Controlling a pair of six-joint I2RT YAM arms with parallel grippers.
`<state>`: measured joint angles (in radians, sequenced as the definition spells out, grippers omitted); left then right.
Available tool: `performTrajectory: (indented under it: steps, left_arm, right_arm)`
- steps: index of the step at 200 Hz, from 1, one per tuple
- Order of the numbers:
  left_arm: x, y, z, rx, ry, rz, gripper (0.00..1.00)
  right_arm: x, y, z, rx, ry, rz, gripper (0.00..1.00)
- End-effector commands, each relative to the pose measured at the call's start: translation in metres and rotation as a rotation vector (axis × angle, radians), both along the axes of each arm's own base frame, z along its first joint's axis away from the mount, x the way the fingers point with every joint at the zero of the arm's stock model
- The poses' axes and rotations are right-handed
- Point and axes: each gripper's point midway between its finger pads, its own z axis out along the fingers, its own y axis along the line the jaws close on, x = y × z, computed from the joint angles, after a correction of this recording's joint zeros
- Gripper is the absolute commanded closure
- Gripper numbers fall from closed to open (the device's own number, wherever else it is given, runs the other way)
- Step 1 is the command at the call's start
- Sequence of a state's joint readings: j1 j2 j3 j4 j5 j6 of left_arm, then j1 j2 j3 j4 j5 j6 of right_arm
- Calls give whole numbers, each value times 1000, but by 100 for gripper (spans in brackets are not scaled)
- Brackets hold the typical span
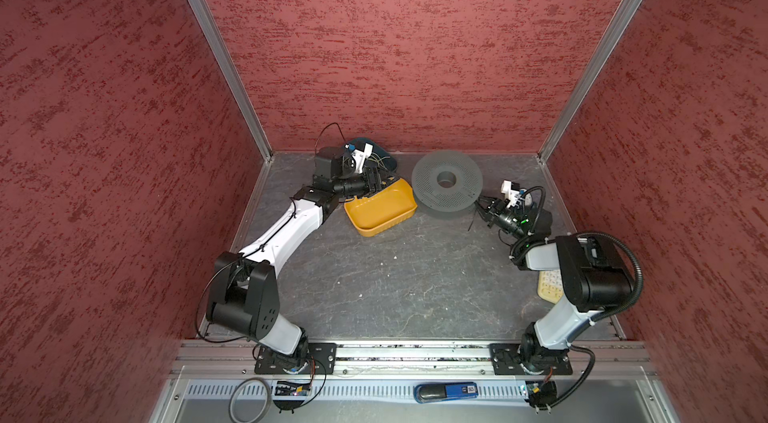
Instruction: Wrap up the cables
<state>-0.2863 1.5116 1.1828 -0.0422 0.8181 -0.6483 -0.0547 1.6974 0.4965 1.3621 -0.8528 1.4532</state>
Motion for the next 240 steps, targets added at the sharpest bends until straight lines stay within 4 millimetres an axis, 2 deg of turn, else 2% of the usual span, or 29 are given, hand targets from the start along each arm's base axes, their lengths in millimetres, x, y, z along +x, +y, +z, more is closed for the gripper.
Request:
performTrajectory:
  steps: [1,44,73,193,240]
  left_arm:
    - [-8,8,3,30,-43,22,44]
    - [-22,15,0,50,-55,37,43]
    - [-26,20,-4,86,-66,55,43]
    - [-27,24,-8,100,-67,64,43]
    - [-27,25,-9,102,-61,66,43]
  right_arm:
    - [-2,-14,16,-4,-113,-71,100]
    - [0,-24,-31,-55,-15,-135,100]
    - [2,-29,-55,-78,31,-169,100]
    - [15,-44,-130,-165,179,-262,100]
    - [12,-48,-144,-191,211,-284,99]
